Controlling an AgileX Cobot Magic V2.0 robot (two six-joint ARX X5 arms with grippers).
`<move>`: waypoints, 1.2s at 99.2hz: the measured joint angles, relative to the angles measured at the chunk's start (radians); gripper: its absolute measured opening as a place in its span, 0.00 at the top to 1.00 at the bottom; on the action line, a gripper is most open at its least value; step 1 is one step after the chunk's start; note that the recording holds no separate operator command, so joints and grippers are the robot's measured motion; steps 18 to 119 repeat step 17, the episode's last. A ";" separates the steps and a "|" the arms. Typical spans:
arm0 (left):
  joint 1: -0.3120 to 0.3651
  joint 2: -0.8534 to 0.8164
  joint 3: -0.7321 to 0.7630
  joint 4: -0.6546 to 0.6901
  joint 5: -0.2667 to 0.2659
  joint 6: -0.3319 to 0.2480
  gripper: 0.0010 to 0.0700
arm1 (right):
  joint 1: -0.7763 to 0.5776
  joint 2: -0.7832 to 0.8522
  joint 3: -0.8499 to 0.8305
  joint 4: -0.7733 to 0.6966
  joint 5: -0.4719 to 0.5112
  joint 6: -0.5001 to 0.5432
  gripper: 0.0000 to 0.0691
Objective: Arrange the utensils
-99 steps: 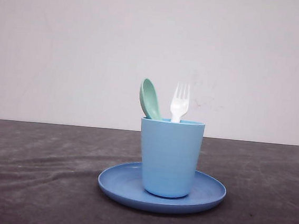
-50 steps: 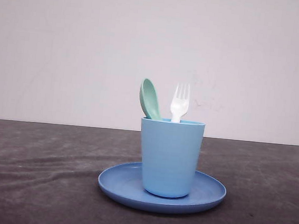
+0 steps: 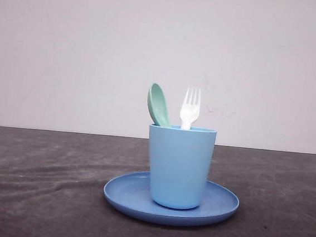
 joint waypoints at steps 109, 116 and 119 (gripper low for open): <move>0.000 0.000 0.000 0.000 0.000 0.000 0.98 | 0.000 0.000 0.000 0.000 0.000 0.000 0.98; 0.000 0.000 0.000 0.000 0.000 0.000 0.98 | 0.000 0.000 0.000 0.000 0.000 0.000 0.98; 0.000 0.000 0.000 0.000 0.000 0.000 0.98 | 0.000 0.000 0.000 0.000 0.000 0.000 0.98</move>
